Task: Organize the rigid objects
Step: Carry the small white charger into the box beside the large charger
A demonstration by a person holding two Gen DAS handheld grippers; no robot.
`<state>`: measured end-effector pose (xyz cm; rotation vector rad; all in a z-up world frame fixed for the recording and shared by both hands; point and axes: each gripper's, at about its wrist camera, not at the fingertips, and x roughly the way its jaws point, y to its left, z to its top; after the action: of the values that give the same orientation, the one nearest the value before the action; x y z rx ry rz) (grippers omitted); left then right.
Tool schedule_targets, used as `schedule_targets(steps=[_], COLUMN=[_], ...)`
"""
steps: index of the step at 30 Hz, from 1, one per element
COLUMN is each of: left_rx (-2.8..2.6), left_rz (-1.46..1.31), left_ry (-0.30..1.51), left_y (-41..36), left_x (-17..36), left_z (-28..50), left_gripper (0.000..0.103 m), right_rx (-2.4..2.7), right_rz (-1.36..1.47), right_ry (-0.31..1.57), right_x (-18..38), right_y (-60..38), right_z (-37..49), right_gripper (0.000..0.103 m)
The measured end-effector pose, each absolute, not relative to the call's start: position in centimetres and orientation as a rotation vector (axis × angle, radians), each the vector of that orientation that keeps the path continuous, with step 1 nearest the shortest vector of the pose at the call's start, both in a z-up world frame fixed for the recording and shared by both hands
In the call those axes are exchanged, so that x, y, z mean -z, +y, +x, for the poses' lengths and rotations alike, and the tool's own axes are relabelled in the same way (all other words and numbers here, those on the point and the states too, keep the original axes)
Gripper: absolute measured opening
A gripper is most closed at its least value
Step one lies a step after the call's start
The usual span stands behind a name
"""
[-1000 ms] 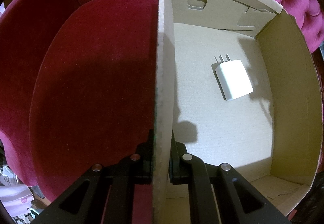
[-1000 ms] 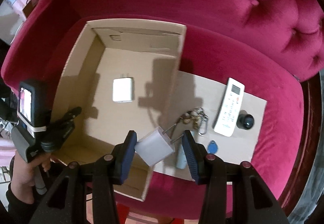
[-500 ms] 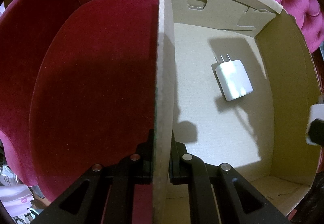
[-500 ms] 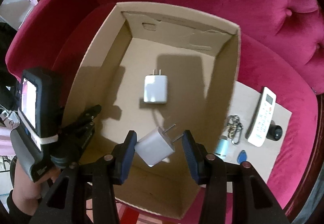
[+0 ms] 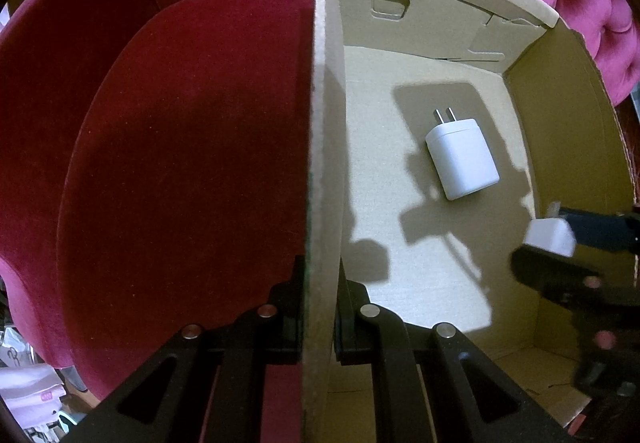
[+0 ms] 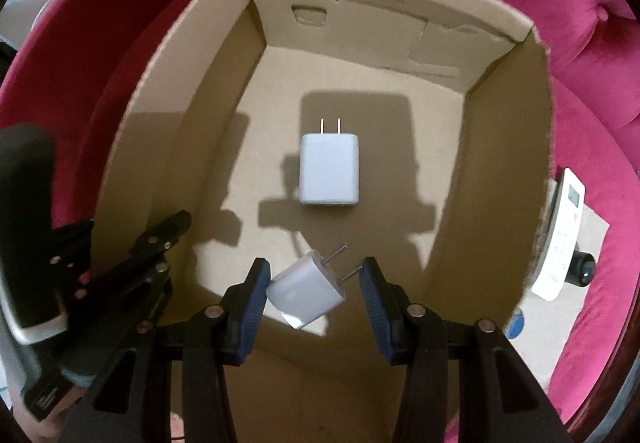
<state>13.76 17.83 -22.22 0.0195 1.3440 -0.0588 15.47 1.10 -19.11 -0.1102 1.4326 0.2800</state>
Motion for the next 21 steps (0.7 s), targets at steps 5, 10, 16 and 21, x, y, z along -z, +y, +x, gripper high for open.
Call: schedule_targets(steps=[5, 10, 16, 21], left_rx=[0.059, 0.059, 0.059, 0.058], left_rz=[0.018, 0.020, 0.020, 0.023], left_ry=[1.344, 1.344, 1.343, 1.343], left_y=[17.8, 17.9, 17.9, 17.9], left_x=[22.2, 22.3, 22.3, 22.4], left_z=[13.8, 13.7, 13.7, 13.7], left_gripper=[0.011, 0.011, 0.011, 0.011], right_rx=[-0.269, -0.249, -0.247, -0.246], right_rz=[-0.119, -0.113, -0.103, -0.095], right_ry=[1.457, 1.480, 1.493, 1.486], right_x=[21.3, 22.8, 23.7, 23.4], right_y=[1.4, 1.2, 1.1, 1.0], right_z=[15.6, 16.0, 16.2, 16.3], right_gripper=[0.050, 0.050, 0.050, 0.051])
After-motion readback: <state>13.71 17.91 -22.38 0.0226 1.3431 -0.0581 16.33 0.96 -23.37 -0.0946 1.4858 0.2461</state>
